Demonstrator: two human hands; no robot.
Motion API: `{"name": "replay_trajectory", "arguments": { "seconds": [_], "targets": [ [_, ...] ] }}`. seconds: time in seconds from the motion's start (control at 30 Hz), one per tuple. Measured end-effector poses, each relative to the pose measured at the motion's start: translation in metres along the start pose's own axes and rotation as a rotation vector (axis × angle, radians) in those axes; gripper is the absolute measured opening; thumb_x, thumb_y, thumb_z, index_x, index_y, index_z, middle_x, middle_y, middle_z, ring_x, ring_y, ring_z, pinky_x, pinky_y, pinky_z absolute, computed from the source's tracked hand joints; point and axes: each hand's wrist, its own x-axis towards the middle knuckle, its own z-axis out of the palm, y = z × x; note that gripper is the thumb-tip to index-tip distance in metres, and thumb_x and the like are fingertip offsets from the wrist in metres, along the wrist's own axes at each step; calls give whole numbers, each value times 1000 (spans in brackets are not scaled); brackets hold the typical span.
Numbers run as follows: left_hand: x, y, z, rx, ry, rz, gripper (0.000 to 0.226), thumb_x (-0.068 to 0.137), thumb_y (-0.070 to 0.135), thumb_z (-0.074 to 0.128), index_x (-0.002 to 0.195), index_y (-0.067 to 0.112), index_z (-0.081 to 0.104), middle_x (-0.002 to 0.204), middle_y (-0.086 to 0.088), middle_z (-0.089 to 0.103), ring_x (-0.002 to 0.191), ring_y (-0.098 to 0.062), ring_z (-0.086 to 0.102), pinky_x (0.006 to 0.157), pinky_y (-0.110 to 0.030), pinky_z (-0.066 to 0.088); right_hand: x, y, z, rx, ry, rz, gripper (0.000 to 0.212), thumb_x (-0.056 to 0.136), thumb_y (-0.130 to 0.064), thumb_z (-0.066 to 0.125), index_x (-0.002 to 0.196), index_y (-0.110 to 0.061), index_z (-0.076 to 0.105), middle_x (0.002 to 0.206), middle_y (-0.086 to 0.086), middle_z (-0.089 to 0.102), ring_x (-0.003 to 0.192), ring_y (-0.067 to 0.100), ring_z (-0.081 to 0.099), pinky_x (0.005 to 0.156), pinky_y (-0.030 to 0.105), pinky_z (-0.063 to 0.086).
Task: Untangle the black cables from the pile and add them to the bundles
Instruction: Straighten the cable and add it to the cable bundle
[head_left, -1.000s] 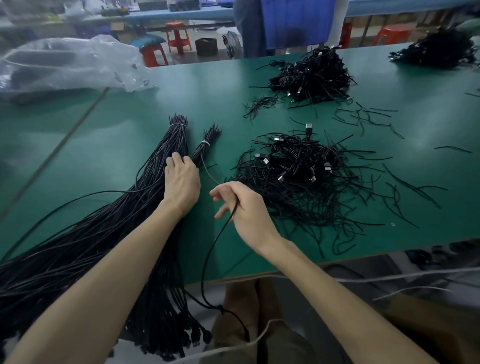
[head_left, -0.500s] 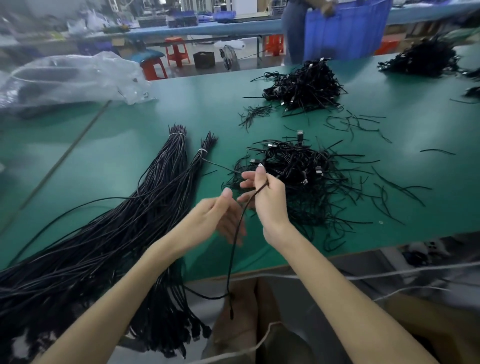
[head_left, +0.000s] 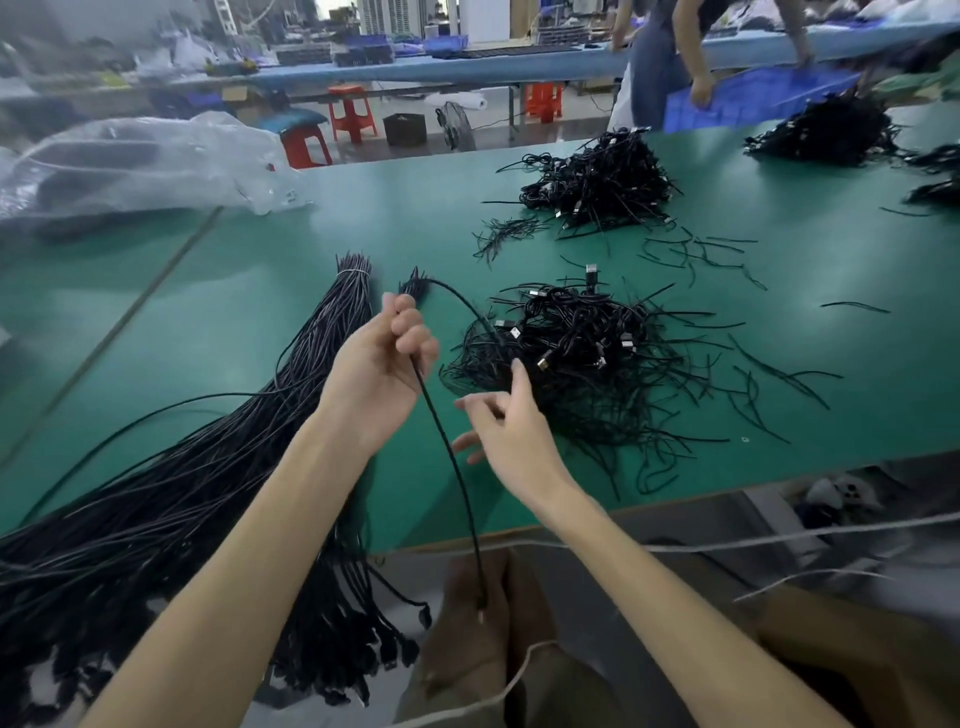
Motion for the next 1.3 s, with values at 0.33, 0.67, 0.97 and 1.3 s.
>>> {"name": "replay_trajectory", "arguments": {
  "seconds": [0.33, 0.67, 0.97, 1.3],
  "targets": [
    [31, -11, -25, 63, 184, 54, 30, 111, 25, 39, 93, 13, 60, 74, 4, 67, 73, -12, 71, 71, -25, 61, -39, -15, -8, 171, -335, -42, 31, 111, -18, 43, 96, -1, 64, 68, 10, 67, 53, 24, 60, 51, 25, 43],
    [-4, -12, -47, 683, -317, -296, 36, 99, 4, 63, 133, -5, 58, 114, -14, 68, 112, -31, 67, 91, -37, 56, -4, -33, -10, 721, 107, -49, 25, 110, -21, 44, 99, -8, 62, 84, 5, 76, 67, 13, 68, 57, 22, 50],
    [-18, -5, -65, 658, -519, -402, 39, 101, 33, 64, 123, 1, 66, 92, -5, 62, 72, -18, 60, 74, -32, 55, 6, -19, -2, 631, 246, 13, 25, 109, -21, 48, 99, -9, 68, 93, 5, 79, 75, 11, 65, 65, 24, 48],
    [1, -14, -73, 136, -168, -92, 41, 93, 40, 71, 119, 7, 75, 87, 5, 54, 73, -7, 48, 72, -22, 49, -3, 6, 3, 576, 200, 31, 22, 102, -21, 62, 91, -19, 82, 77, 2, 68, 61, 12, 55, 55, 23, 43]
  ]
}}
